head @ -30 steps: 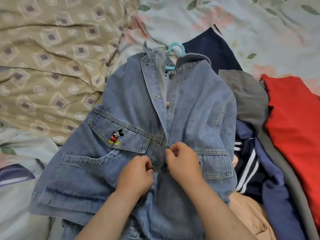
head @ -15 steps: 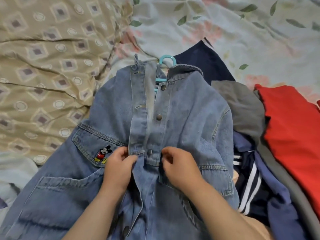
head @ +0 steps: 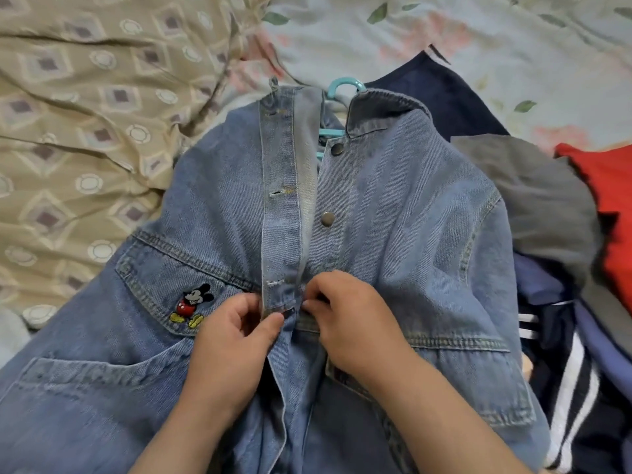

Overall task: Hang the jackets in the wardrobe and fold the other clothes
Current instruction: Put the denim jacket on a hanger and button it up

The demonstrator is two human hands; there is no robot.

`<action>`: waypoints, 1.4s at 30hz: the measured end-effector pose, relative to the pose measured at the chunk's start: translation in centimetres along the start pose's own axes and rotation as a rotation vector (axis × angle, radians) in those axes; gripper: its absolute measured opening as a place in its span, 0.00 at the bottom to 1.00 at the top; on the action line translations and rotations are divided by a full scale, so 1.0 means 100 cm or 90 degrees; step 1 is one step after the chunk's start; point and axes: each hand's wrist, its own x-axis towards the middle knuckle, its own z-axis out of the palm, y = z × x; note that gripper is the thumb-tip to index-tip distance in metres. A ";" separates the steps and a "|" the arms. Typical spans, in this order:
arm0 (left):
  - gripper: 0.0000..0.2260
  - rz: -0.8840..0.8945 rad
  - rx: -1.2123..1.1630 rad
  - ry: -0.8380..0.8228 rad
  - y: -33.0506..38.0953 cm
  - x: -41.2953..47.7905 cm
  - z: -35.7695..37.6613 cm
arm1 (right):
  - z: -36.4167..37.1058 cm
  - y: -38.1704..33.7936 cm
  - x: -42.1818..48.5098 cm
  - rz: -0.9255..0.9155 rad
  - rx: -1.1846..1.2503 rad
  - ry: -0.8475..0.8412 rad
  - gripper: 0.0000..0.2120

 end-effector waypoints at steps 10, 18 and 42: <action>0.06 0.143 0.081 0.047 0.025 0.016 0.003 | -0.015 -0.003 -0.004 0.209 0.501 -0.055 0.11; 0.03 0.224 0.187 0.023 0.020 0.018 0.009 | -0.008 0.002 -0.008 0.177 0.541 -0.012 0.09; 0.09 0.340 0.266 -0.172 0.024 0.038 0.001 | -0.004 0.013 -0.001 0.245 0.696 0.017 0.14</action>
